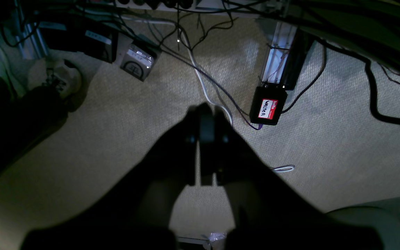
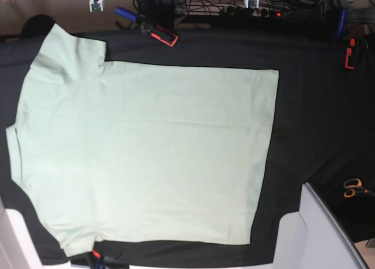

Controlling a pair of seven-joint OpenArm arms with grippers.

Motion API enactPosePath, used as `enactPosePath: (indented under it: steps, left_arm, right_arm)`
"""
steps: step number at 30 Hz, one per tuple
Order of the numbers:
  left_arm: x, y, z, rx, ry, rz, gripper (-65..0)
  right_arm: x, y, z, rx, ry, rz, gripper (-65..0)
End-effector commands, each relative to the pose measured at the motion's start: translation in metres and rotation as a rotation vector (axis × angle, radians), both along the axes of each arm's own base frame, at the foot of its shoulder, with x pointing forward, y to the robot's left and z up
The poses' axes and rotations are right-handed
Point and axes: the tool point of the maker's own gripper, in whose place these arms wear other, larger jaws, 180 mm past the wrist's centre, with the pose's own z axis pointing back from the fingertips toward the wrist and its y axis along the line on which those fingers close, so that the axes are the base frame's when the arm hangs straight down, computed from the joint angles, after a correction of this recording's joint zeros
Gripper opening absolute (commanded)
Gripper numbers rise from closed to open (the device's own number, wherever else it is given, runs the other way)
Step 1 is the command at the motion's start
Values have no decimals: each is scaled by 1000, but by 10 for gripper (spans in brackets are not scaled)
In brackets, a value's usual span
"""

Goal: Fold the T-shirt properly
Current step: 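Move both grippers from rest down toward the shirt's shoulder edge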

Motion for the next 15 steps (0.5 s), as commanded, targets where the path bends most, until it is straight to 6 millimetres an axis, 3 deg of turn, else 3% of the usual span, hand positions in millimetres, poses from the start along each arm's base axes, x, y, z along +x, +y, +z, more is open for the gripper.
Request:
enactPosePath:
  steps: [1,15]
  left_arm:
    - [-6,2,1,9,6,-6,-650]
    - [-4,3,1,9,2,-13,-650]
  right_arm:
    - [-3,-1,0,-3,1,4,-650]
    - [-4,-2,1,-6,3,0,-650]
